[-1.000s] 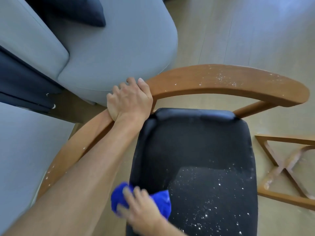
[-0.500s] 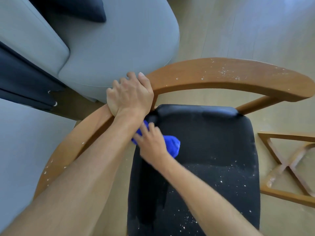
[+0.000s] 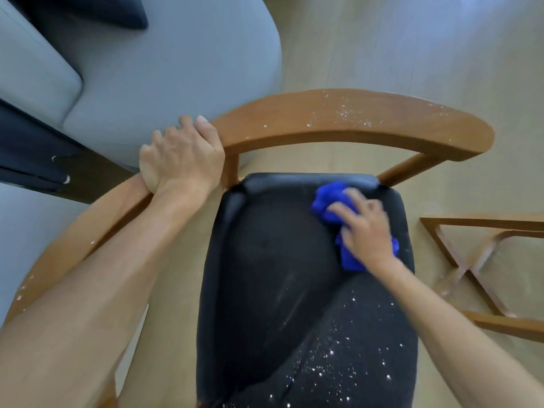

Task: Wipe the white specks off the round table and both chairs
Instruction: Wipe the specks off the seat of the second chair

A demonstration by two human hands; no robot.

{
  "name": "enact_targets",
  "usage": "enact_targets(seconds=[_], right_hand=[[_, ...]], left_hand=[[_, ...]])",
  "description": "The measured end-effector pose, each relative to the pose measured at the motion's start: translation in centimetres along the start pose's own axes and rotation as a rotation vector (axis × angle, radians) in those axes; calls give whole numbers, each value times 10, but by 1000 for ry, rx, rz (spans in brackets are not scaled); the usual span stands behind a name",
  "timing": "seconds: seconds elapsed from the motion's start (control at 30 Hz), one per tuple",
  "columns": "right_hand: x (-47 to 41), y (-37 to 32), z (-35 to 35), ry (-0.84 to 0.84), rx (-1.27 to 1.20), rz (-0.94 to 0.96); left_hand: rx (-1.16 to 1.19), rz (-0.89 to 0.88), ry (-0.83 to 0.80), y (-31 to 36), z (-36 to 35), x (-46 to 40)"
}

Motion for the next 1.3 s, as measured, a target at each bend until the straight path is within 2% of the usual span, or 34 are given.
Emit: enact_targets(seconds=[0.07,0.13,0.2,0.27,0.33,0.43,0.5,0.6,0.7,0.8,0.87,0.93,1.0,1.13,1.23,1.3], right_hand=[[-14,5,-1,51,-85,-297],[1,-33,-11,73,-79,-292],[49,-100,-26,-31,-170,-113],[122,-163,-30,-205,-259,172],[182,-193,-25,-337,-282,437],[185,-176,-22,-421,-244,699],[147,-143,-24,-328,-215,729],[78,-78,-26,-133,-74,520],[26,-36,-21,4,-10,112],[10,-47,-22,77,15,-229],[25,-74,-26,70,-16,-303],[62,-110,-30,-16,-69,-209],[116,-141,-30,-146,-135,-24],[204,-156,-9,-315,-234,338],[218,-147,1,-368,-175,464],[218,-146,3,-360,-161,464]], left_hand=[[-8,3,3,0,0,0],[-5,7,0,0,-1,0],[-6,8,-2,0,0,0],[-9,7,-3,0,2,1],[-8,3,-5,1,3,1],[-6,-8,4,1,3,2],[-8,-15,21,1,2,2],[-29,-19,51,-1,1,1],[-42,-28,59,-1,0,3],[-55,-25,59,-1,0,2],[-58,-30,64,2,1,4],[-60,-31,69,2,2,5],[-58,-27,81,1,4,6],[-19,-79,144,3,10,12],[27,-224,287,3,13,20],[109,-413,354,10,13,38]])
Point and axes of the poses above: each hand's wrist, its own x-axis away from the middle knuckle, its own z-axis out of the back of the hand, y = z × x, the point moved 2 cm from there along -x, towards the middle knuckle, and after that the axes turned 3 degrees about -x, right-handed, at the moved point
